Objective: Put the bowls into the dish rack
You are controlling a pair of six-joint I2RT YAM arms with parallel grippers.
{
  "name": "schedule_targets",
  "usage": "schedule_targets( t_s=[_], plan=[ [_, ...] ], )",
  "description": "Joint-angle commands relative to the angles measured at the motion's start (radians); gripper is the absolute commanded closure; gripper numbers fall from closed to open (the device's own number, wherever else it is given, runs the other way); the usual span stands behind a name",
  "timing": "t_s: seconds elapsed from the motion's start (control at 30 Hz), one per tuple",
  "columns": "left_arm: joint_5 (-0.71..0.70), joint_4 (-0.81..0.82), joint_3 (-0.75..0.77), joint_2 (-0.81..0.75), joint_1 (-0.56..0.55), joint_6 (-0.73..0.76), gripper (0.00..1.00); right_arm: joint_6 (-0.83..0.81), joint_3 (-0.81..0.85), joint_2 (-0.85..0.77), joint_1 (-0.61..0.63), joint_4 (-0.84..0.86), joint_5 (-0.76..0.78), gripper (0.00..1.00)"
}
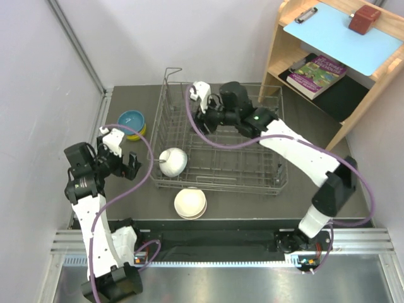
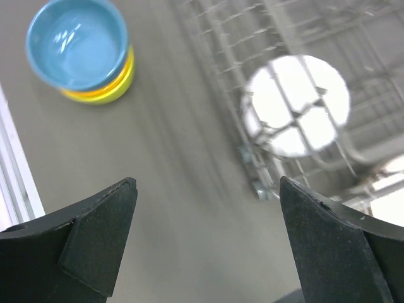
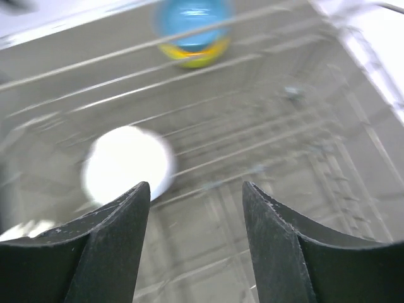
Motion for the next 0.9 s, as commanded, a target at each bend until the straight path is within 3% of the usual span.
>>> schedule_targets(
  t_s=[0.0, 0.13, 0.4, 0.7, 0.87],
  plan=[
    [0.136, -0.149, 0.054, -0.052, 0.004, 0.158, 0.01, -0.167, -0.113, -0.165, 0.029, -0.167, -0.276, 0.41],
    [0.142, -0.155, 0.025, -0.092, 0.005, 0.158, 0.01, -0.307, -0.186, -0.254, 0.086, -0.285, -0.362, 0.43],
    [0.174, -0.097, -0.034, -0.101, 0.004, 0.120, 0.01, -0.385, -0.218, -0.293, 0.327, -0.416, -0.312, 0.45],
    [0.188, -0.115, 0.014, -0.092, 0.002, 0.117, 0.01, -0.422, -0.301, -0.260, 0.355, -0.454, -0.287, 0.44],
    [0.188, -0.117, 0.005, -0.087, 0.004, 0.126, 0.01, -0.440, -0.381, -0.231, 0.312, -0.465, -0.263, 0.44]
  ],
)
